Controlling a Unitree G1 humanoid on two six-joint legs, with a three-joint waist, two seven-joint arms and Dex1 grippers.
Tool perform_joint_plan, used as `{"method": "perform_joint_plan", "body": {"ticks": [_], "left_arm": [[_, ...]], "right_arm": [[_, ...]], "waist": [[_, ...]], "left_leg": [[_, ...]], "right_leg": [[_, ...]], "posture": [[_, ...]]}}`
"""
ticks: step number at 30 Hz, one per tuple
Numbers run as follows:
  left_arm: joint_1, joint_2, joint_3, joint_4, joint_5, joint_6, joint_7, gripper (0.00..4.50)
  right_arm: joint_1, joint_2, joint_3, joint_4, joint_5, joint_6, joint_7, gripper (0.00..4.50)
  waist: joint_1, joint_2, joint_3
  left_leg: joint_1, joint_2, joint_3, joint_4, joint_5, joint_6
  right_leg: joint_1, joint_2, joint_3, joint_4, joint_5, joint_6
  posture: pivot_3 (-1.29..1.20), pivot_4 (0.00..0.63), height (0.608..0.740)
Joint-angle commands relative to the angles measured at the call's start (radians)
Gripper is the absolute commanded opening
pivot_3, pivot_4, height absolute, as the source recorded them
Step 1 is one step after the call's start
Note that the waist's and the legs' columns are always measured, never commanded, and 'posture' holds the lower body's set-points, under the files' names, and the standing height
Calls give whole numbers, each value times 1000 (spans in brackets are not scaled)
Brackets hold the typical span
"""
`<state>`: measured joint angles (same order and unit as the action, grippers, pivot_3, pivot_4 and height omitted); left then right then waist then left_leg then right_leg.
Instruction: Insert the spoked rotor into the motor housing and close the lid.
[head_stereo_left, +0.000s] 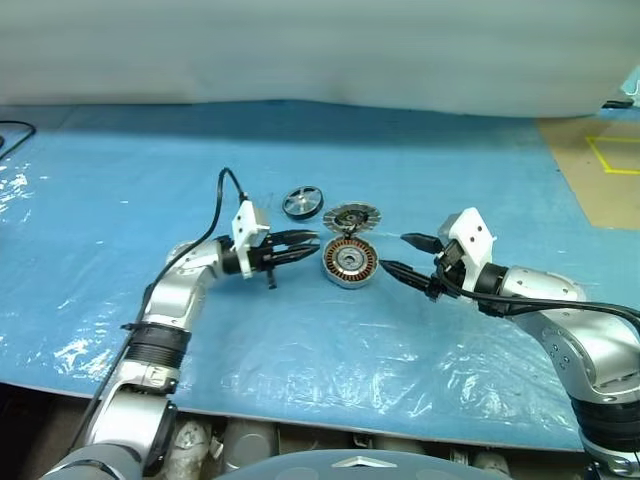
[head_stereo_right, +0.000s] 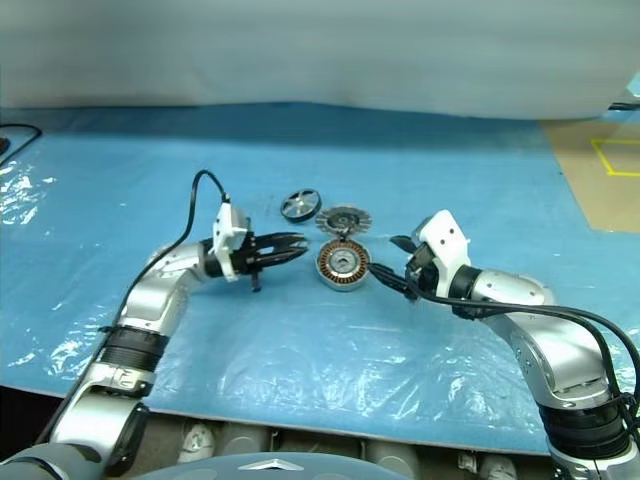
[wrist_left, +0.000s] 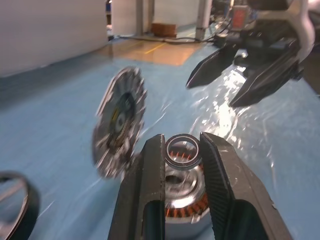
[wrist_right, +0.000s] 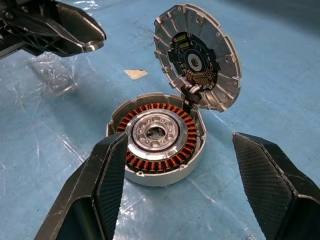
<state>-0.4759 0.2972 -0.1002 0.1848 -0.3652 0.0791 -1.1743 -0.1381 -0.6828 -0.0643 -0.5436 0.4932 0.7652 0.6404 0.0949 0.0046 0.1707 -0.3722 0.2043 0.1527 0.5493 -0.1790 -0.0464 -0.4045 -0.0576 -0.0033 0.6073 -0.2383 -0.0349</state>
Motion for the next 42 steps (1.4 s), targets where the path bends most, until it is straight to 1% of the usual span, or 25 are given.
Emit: {"method": "perform_joint_plan", "body": {"ticks": [1, 4, 7, 13, 25, 32, 36, 42], "left_arm": [[-35, -21, -33, 13, 21, -30, 2, 656], [-73, -40, -76, 81, 70, -51, 4, 656], [-84, -33, -124, 137, 127, -97, -16, 656], [-130, -60, -145, 252, 221, -172, 69, 656], [-181, -81, -161, 317, 275, -200, 87, 656], [-213, -105, -179, 300, 305, -139, 128, 656], [-230, -95, -203, 309, 335, -137, 116, 656], [-227, -72, -227, 275, 356, -105, 93, 656]], "right_arm": [[-7, -2, -9, -25, -1, -14, -7, 3456], [1, -8, -25, -30, 1, -7, -12, 3456], [20, -18, -40, -50, 8, 0, -15, 3456], [53, -19, -74, -72, 14, 10, -36, 3456], [71, -15, -80, -78, 10, 10, -60, 3456], [76, -15, -81, -81, 12, 12, -66, 3456], [69, -19, -80, -74, 12, 10, -65, 3456], [72, -20, -82, -77, 11, 11, -67, 3456]], "waist": [[-1, 0, 0], [1, 0, 0], [1, 0, 0], [2, 0, 0], [3, 0, 0], [4, 0, 0], [2, 0, 0], [3, 0, 0]], "left_leg": [[0, -1, 0, 0, 0, 0], [0, -1, 0, 0, 0, 0], [0, -1, 0, 1, 0, 0], [0, -1, -1, 2, 0, 0], [0, -1, -1, 5, 0, 0], [-1, -1, -2, 6, 0, 0], [-1, -1, -2, 7, 0, 0], [-1, -1, -2, 8, 0, 0]], "right_leg": [[0, 1, 0, 0, 1, 1], [0, 2, 0, 0, 2, 3], [0, 2, 0, 0, 2, 4], [0, 2, 0, 1, 3, 4], [1, 1, 0, 2, 3, 4], [1, 1, 0, 3, 3, 4], [2, 1, 0, 4, 3, 4], [2, 1, 0, 4, 3, 4]], "posture": [[0, 150, 740], [0, 150, 740], [0, 150, 740], [0, 150, 740], [0, 150, 740], [0, 150, 740], [0, 150, 740], [0, 150, 740]]}}
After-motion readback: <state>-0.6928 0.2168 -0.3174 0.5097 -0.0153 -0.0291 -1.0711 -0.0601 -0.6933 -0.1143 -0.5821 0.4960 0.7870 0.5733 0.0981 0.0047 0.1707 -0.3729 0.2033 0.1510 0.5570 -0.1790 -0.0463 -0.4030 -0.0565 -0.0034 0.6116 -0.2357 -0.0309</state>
